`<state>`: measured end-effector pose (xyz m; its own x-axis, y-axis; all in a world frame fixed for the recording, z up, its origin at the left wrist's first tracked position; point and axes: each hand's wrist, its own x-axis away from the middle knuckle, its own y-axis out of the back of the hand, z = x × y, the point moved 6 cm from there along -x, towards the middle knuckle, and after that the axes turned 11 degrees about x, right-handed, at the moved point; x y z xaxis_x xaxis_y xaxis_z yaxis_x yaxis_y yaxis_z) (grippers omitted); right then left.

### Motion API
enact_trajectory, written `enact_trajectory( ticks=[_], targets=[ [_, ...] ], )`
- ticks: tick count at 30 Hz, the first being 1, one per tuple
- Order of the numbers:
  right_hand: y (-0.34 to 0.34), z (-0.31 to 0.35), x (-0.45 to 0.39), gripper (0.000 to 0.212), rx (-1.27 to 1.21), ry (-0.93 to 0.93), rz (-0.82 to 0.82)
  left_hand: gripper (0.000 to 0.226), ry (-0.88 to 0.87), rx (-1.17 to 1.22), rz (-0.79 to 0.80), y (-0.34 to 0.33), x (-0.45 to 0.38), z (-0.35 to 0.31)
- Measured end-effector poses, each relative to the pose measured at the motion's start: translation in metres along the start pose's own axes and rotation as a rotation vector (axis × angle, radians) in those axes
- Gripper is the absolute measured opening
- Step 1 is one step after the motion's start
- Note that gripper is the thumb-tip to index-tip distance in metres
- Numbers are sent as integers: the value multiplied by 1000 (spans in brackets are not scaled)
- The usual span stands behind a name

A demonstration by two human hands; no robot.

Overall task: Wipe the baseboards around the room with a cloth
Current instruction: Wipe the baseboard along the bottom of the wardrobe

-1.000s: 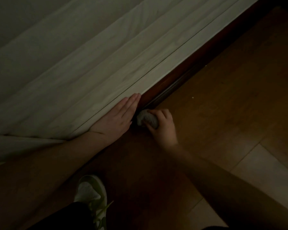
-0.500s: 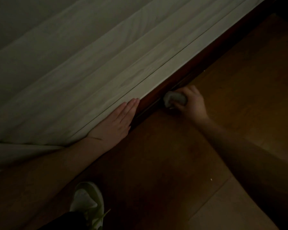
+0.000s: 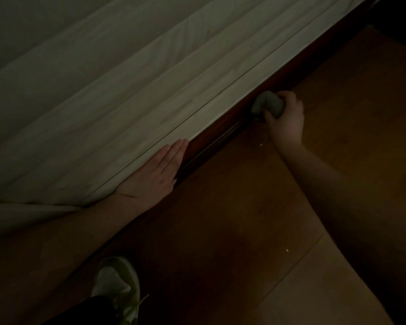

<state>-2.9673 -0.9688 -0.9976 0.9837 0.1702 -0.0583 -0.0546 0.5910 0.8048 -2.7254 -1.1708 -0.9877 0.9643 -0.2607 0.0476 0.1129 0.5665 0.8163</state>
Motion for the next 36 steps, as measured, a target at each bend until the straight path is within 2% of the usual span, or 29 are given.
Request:
enact_trajectory(
  ticks=[7, 11, 14, 18, 25, 29, 32, 36],
  targets=[
    [-61, 72, 154, 45, -42, 462, 312, 84, -11, 0, 18, 3, -2, 0],
    [-74, 91, 163, 45, -25, 533, 322, 94, -25, -18, 43, 6, -3, 0],
    [-72, 88, 150, 44, 15, 592, 321, 93, -5, -1, 39, 9, -3, 0],
    [-57, 64, 105, 40, 78, 524, 317, 92, -6, 3, 14, 10, -3, 2],
    [-14, 5, -4, 40, 215, 346, 186, 89, -7, 17, 26, 7, -2, 1],
    [7, -22, -45, 43, 215, 116, 64, 88, -7, 51, 30, 2, -2, 1],
    [7, -26, -35, 43, 134, 32, 18, 85, 2, 54, 45, 1, -1, 0],
    [-20, -12, 34, 47, 46, 98, 102, 76, -22, 41, 20, -3, 2, -2]
  ],
)
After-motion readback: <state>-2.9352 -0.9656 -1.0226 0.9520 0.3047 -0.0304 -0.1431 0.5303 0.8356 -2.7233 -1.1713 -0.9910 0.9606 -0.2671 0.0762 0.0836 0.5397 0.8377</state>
